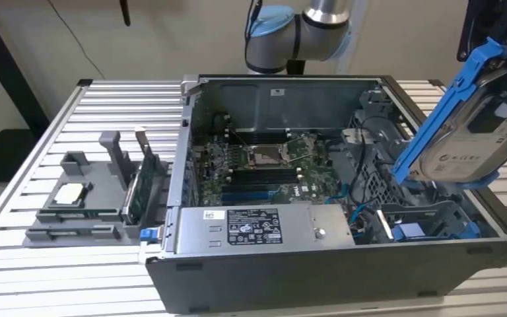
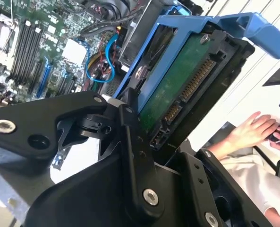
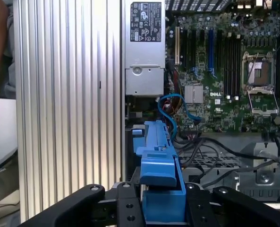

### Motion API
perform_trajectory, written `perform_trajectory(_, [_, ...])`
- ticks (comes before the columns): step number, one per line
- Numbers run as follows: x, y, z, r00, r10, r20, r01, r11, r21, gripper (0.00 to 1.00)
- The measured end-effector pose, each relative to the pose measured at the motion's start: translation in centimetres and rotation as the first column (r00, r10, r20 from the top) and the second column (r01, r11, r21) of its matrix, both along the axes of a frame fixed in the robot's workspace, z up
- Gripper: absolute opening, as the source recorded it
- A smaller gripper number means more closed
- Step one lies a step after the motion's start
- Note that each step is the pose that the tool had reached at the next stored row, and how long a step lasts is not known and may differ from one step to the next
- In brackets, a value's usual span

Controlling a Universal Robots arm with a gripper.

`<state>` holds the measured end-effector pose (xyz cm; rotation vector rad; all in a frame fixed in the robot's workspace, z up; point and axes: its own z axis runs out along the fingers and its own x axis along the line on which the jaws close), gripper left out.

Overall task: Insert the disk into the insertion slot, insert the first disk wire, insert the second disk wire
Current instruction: 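Insert the disk into the insertion slot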

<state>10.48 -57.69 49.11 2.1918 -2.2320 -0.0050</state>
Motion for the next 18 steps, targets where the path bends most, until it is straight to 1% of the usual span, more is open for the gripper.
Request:
perform_trajectory(3, [-0.01,0.01,-0.25,0.9998,0.000,0.0184,0.000,1.0000,-0.0031,0.33])
perform_trajectory(5, [-0.02,0.00,-0.45,0.9996,0.000,0.0271,0.000,1.0000,-0.0066,0.33])
perform_trajectory(6, [-0.02,0.00,-0.57,0.9996,0.000,0.0298,0.000,1.0000,-0.0082,0.33])
perform_trajectory(8, [-0.01,0.00,-0.80,0.9995,0.000,0.0326,0.000,1.0000,-0.0095,0.33])
perform_trajectory(18, [-0.02,0.00,-0.96,0.9995,0.000,0.0328,0.000,1.0000,-0.0097,0.33])
